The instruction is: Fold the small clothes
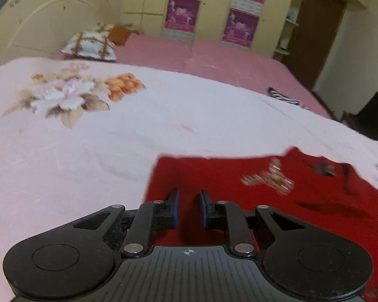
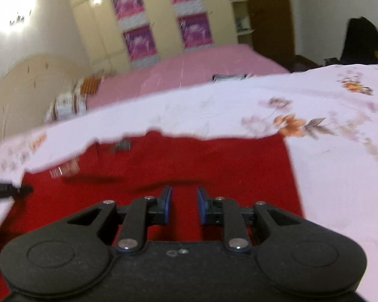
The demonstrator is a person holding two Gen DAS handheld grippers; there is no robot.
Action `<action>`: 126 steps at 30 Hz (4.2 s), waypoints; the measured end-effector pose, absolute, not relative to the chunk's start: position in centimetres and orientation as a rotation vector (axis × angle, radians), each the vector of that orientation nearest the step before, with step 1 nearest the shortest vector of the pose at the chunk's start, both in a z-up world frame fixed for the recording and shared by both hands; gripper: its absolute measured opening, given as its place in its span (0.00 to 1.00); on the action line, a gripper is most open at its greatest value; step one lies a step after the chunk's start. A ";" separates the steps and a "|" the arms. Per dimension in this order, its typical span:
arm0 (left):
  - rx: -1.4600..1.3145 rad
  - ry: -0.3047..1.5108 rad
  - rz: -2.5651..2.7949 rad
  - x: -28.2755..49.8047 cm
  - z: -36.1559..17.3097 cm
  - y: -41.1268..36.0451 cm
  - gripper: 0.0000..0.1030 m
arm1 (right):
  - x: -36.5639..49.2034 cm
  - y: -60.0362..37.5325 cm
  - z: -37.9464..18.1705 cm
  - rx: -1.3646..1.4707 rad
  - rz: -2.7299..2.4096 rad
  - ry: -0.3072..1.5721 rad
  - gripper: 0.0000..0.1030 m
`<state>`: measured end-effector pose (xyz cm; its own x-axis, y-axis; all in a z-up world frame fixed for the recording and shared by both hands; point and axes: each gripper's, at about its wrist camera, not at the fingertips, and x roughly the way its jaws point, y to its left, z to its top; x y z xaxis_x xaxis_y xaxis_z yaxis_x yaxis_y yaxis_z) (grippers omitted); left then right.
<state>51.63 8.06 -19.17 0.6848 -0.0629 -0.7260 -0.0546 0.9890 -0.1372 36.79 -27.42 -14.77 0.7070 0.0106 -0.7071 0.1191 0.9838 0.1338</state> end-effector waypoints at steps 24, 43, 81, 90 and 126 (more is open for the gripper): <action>0.030 0.830 -0.047 46.4 -18.1 2.1 0.19 | 38.2 -23.4 -14.9 0.049 0.003 0.786 0.21; -0.024 0.855 0.009 43.1 -17.9 5.0 0.23 | 34.0 -27.1 -14.9 0.021 -0.028 0.787 0.23; 0.014 0.941 -0.088 32.9 -17.1 -1.4 0.23 | 25.6 -19.3 -14.0 -0.028 0.270 0.851 0.21; -0.024 0.916 -0.147 32.4 -17.9 2.0 0.23 | 21.1 -24.5 -14.0 -0.011 0.040 0.840 0.22; 0.098 0.895 -0.139 21.6 -17.4 5.5 0.76 | 13.0 -20.9 -13.2 -0.057 0.052 0.851 0.26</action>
<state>21.62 5.45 -17.40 0.6174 -0.0800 -0.7825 0.1615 0.9865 0.0266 13.02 -20.91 -13.23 0.6584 0.0233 -0.7523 -0.0689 0.9972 -0.0295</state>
